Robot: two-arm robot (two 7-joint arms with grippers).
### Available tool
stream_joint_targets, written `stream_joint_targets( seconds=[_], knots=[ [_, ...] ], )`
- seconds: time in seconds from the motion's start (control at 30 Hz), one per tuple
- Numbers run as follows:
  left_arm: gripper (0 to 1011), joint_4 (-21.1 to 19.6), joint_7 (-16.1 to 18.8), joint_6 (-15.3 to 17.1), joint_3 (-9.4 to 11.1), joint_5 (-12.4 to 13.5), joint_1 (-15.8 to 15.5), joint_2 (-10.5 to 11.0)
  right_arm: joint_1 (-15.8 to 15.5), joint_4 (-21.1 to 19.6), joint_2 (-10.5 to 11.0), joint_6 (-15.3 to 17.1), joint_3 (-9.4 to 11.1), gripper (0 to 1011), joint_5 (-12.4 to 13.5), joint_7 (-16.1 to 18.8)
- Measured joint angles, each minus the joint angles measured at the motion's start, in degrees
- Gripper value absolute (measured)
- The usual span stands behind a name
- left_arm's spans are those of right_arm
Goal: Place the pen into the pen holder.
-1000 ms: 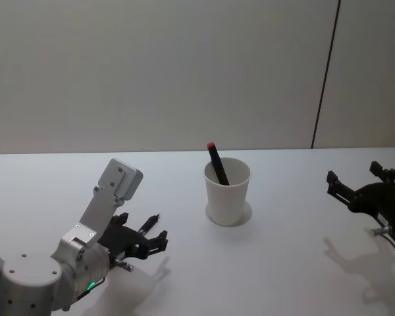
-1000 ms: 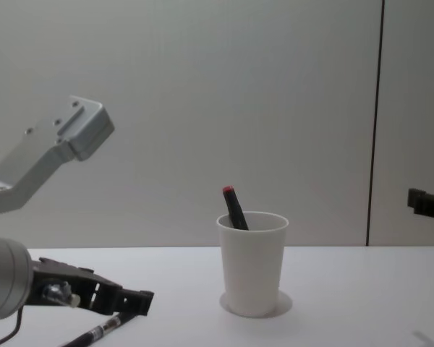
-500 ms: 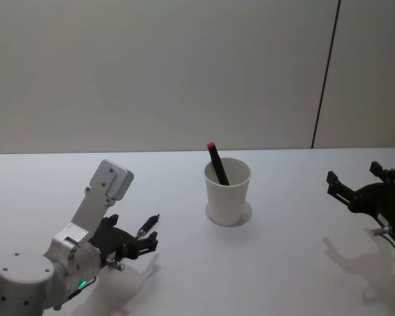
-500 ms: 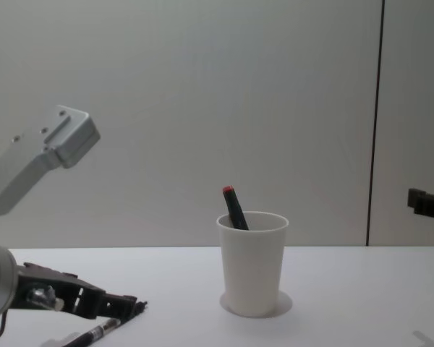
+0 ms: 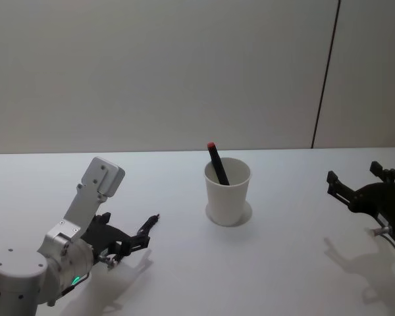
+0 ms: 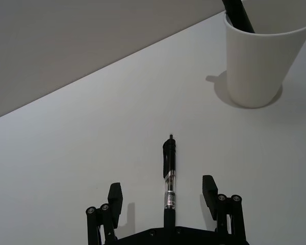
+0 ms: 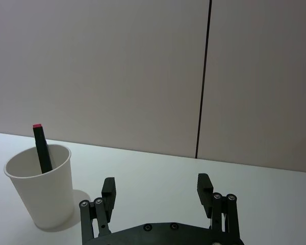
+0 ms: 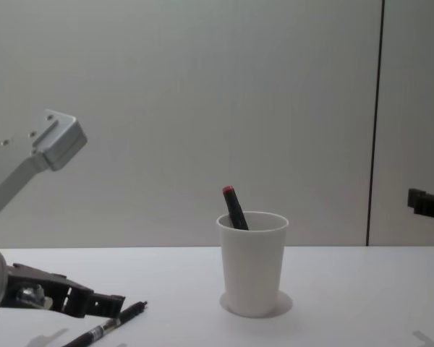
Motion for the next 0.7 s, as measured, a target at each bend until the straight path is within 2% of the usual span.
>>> stream_joint_targets(
  seconds=[0.27, 0.7],
  knots=[
    [1003, 1.3, -1.2, -0.2, -0.1, 0.6, -0.4, 0.0, 0.0, 0.0, 0.0, 0.0, 0.0, 1002, 0.0, 0.0],
    [1003, 3.1, -6.1, 0.3, -0.1, 3.5, -1.4, 0.4, 0.0, 0.0, 0.0, 0.0, 0.0, 1002, 0.0, 0.0]
  ],
)
